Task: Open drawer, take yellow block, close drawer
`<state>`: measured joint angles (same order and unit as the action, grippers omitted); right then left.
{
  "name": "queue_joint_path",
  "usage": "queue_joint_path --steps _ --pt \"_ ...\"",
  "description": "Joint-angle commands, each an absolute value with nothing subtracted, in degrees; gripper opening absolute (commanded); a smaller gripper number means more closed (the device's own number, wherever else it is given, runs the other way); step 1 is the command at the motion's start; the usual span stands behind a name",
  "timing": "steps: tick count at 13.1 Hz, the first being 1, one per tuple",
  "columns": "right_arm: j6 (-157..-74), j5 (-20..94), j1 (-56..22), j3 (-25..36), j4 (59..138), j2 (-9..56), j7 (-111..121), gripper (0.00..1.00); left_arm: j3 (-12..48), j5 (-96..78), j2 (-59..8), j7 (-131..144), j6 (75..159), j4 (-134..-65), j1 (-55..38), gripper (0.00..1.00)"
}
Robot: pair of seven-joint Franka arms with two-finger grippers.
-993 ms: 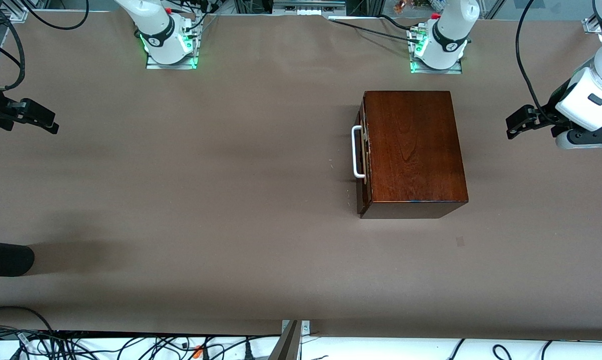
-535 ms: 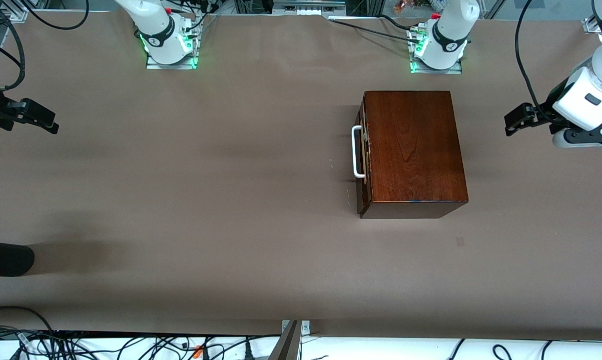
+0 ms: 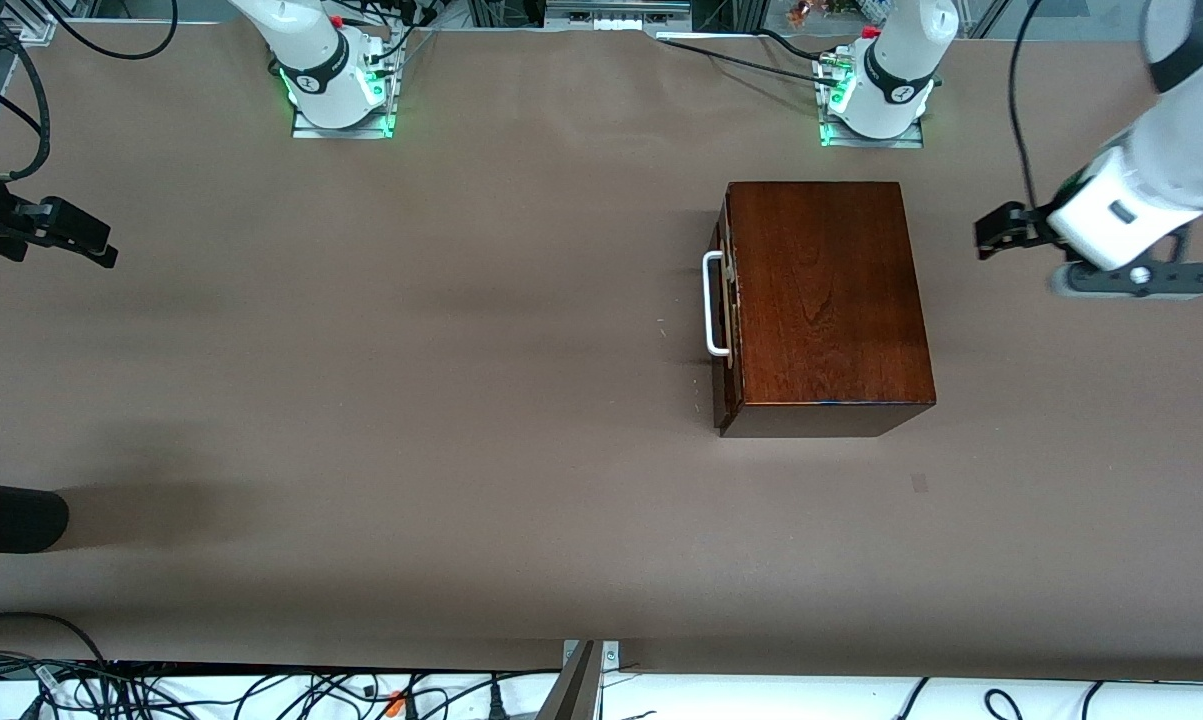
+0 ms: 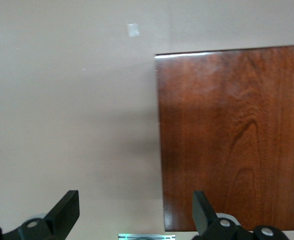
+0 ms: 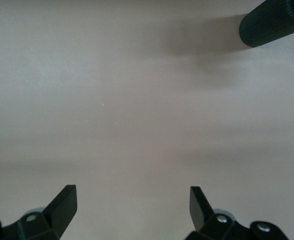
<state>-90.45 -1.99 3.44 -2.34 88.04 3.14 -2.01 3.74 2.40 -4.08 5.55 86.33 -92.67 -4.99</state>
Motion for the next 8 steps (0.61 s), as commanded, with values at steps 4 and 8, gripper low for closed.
queue_joint_path --steps 4,8 --pt "-89.56 -1.49 3.08 -2.20 87.63 2.55 -2.55 1.00 15.54 0.35 -12.47 17.01 95.26 -90.70 -6.85 1.00" --pt "-89.56 -1.41 3.16 -2.20 87.63 2.55 -2.64 1.00 16.79 1.14 -19.67 26.70 104.48 -90.62 -15.89 1.00"
